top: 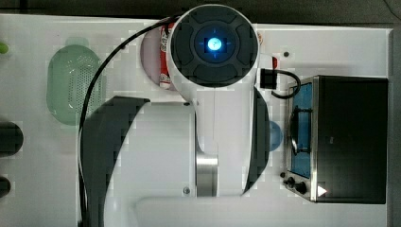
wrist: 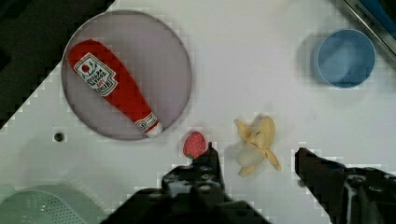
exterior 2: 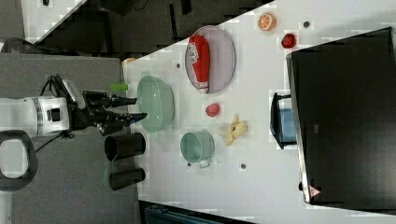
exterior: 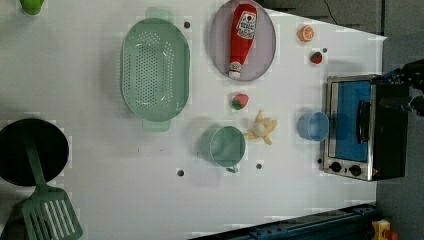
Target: Pick banana from table and place on oven.
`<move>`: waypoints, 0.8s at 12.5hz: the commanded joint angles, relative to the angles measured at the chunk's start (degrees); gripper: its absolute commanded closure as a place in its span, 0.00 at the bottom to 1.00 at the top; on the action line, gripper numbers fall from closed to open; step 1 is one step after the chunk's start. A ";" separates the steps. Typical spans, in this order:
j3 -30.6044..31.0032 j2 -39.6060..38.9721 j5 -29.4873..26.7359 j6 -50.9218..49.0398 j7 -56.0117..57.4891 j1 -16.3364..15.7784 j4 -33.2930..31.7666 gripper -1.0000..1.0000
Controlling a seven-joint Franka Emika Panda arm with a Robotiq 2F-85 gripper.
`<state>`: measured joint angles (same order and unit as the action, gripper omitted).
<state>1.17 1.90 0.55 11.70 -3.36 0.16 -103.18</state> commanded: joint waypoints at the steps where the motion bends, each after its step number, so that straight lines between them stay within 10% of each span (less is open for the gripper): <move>1: 2.78 24.48 -1.40 -8.83 4.18 5.93 -16.47 0.21; 3: 2.80 24.45 -1.40 -8.82 4.18 5.93 -16.58 0.00; 10: 3.23 16.83 -1.40 0.85 4.18 5.73 -20.90 0.00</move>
<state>4.76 23.75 -0.50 11.45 -0.89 5.86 -121.42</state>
